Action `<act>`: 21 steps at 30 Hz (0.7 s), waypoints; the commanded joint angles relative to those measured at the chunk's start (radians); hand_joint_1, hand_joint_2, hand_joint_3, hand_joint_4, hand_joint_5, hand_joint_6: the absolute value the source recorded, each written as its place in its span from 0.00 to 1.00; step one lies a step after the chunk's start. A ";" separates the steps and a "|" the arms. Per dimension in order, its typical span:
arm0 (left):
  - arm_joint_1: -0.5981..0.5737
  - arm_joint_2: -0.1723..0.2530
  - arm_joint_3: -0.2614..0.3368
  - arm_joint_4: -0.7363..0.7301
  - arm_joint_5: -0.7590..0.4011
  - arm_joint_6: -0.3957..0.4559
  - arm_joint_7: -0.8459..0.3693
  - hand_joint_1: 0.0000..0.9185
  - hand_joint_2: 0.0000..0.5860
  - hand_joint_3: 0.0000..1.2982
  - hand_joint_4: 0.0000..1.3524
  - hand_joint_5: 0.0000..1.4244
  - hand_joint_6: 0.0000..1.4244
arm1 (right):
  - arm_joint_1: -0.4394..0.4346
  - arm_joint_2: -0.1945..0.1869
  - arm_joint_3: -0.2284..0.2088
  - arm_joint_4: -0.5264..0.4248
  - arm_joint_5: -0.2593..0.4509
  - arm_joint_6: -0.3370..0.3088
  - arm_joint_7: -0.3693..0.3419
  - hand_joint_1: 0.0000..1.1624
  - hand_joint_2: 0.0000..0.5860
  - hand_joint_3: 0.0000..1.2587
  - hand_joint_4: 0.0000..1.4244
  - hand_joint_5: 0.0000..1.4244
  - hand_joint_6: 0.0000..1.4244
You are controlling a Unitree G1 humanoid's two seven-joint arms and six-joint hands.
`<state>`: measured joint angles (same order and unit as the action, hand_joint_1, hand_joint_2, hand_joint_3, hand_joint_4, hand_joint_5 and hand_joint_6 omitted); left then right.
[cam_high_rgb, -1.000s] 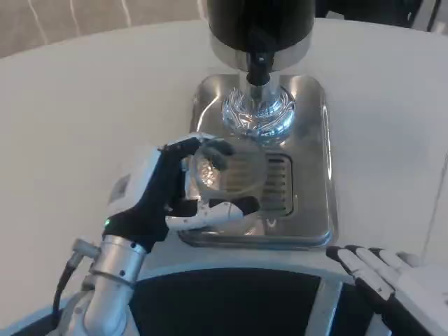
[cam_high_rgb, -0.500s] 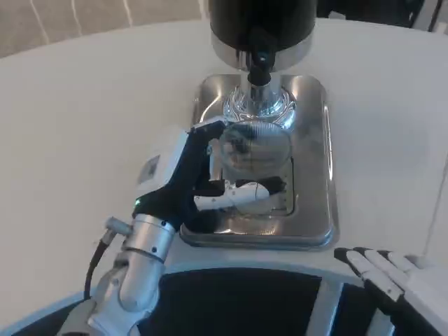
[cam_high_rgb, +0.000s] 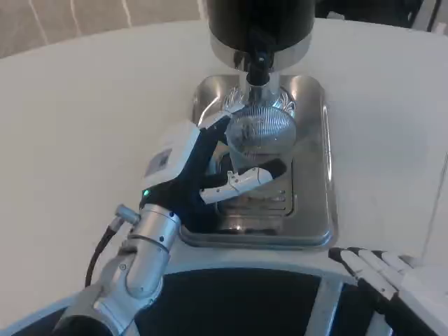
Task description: Grasp the cup under the faucet to collect the drink, then remove the cup.
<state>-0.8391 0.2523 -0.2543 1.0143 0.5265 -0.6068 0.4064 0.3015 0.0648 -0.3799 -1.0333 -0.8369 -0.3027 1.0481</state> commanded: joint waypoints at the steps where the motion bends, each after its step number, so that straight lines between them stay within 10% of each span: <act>1: 0.006 0.029 -0.015 0.005 0.015 0.042 -0.013 0.19 0.07 0.13 0.04 0.19 0.34 | -0.015 0.045 0.023 -0.014 -0.018 0.017 0.013 0.17 0.91 0.00 0.00 0.00 0.00; 21: 0.073 0.113 0.020 -0.065 -0.033 0.016 -0.069 0.08 0.07 0.01 0.00 0.15 0.29 | -0.014 0.052 0.068 -0.014 -0.045 0.061 -0.009 0.16 0.88 0.00 0.00 0.00 0.00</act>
<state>-0.8091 0.3403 -0.2459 0.9473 0.5085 -0.5928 0.3567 0.2822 0.0632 -0.3205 -1.0333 -0.8784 -0.2536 1.0495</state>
